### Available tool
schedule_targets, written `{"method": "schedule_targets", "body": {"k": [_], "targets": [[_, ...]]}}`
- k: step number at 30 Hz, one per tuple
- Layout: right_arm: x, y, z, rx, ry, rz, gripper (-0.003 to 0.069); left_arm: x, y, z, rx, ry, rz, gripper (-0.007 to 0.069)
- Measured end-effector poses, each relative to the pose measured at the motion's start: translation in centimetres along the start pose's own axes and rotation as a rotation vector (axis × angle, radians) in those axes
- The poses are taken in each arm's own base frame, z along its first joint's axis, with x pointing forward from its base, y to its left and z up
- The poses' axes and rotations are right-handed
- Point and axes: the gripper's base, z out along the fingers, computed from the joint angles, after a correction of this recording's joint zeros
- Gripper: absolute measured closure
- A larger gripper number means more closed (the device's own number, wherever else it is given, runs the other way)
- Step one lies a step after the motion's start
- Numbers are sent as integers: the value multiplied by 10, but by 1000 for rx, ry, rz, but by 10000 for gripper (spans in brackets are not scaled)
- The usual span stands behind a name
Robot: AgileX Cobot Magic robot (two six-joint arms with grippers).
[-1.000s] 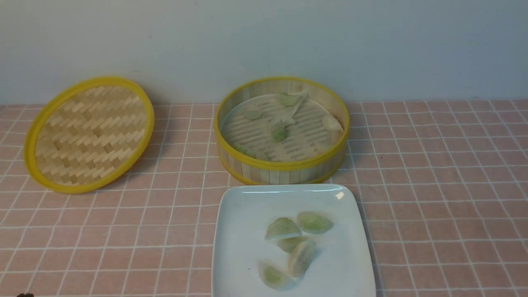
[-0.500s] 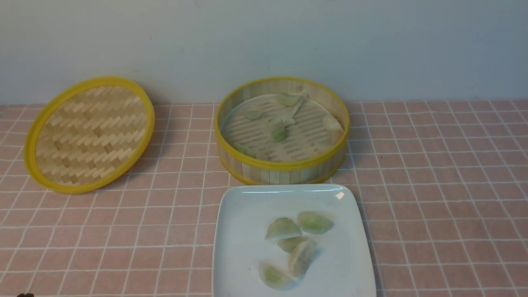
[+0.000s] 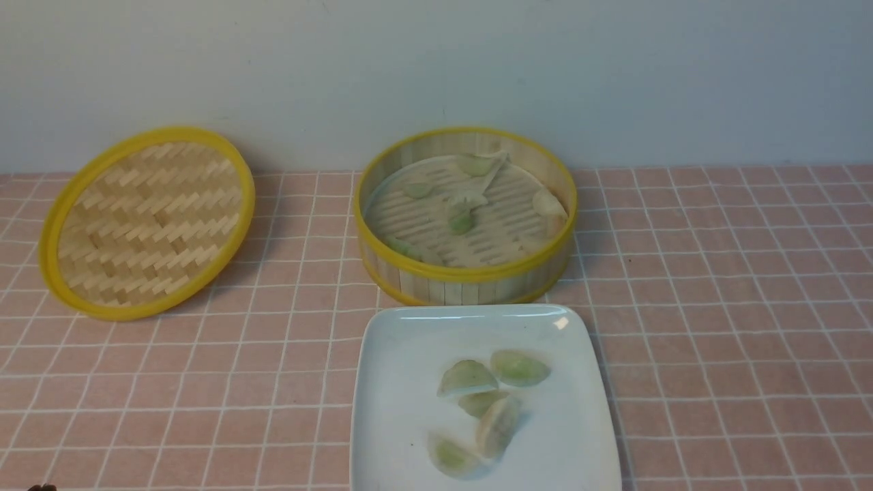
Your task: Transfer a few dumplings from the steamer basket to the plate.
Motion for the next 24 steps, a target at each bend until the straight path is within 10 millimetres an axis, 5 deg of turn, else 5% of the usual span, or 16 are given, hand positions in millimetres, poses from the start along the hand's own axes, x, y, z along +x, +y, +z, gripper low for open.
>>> {"method": "schedule_targets", "body": {"k": [6,24], "targets": [[55,-15,5,255,185,13,673,0,0,0,0,0,0,631],[58,-17,4,287,220,28,673,0,0,0,0,0,0,631]]}}
